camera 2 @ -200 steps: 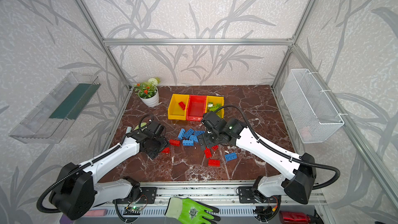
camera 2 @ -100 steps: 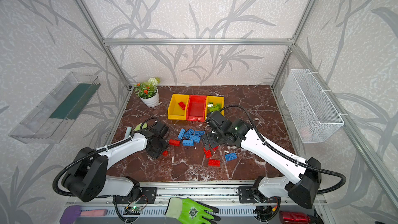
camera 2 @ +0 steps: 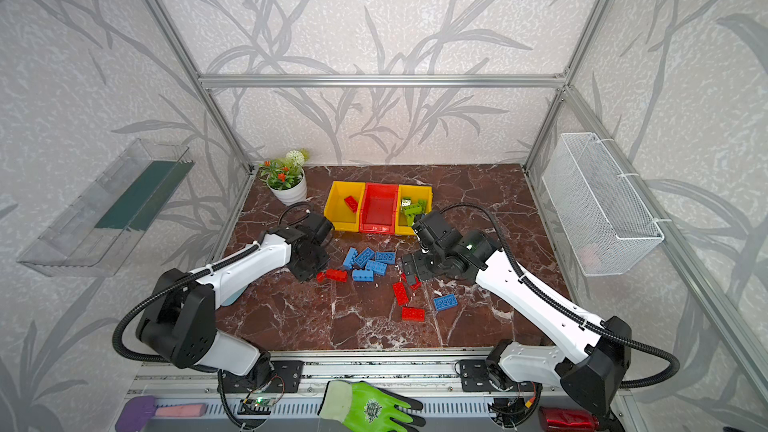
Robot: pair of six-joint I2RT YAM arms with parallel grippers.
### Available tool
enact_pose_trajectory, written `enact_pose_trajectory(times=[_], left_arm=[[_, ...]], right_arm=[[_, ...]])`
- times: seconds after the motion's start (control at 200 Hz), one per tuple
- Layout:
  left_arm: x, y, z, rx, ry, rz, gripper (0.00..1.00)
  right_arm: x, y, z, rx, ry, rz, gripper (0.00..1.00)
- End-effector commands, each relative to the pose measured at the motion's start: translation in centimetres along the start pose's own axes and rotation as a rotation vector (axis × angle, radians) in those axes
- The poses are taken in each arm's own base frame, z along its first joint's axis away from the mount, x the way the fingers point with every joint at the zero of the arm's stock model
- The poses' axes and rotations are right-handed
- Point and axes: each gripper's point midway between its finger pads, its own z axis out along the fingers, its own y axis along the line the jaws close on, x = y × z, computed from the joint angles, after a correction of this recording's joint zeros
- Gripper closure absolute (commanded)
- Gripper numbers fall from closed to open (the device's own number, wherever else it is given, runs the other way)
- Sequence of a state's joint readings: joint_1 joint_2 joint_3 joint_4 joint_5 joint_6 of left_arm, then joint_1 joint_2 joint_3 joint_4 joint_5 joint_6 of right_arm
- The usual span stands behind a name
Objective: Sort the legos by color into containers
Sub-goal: 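Carry the red brick into the yellow bin nearest the left arm and release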
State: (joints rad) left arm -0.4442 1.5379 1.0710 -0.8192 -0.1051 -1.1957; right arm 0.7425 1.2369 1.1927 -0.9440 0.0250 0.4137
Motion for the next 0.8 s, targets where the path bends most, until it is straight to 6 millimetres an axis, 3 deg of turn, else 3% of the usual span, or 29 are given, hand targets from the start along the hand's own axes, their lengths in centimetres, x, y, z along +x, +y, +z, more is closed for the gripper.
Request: enact_pose_trajectory(times=[0.0,0.195,0.36,0.635,0.72,0.795], left_arm=[[-2.3,-1.0,-1.4,-0.073,-0.064,0.145,0.90],[-6.1,-8.0,-2.3,-0.066,-0.115,0.315,0.90],[-8.8,-12.7,-0.7,-0.055,-0.118,0.397,0.89],[-12.5,-16.6,2.3,-0.038,-0.093,0.407,0.87],[-13.3,-17.0,3.1,-0.040,-0.087,0.405,0.81],[-14.0,-17.3,3.5,-0.028,-0.080,0.392,0.68]], right_arm=[[-0.8,-0.1,-0.1,-0.009,-0.012,0.001,0.01],[-2.1,-1.0,0.0,0.011,-0.016,0.029,0.01],[-3.2,-2.1,-0.3,0.043,-0.017,0.055,0.01],[-4.2,-3.5,-0.7,0.090,-0.005,0.098,0.01],[-4.9,-3.6,-0.5,0.099,-0.006,0.105,0.01],[-5.5,-3.6,-0.3,0.105,-0.008,0.109,0.01]])
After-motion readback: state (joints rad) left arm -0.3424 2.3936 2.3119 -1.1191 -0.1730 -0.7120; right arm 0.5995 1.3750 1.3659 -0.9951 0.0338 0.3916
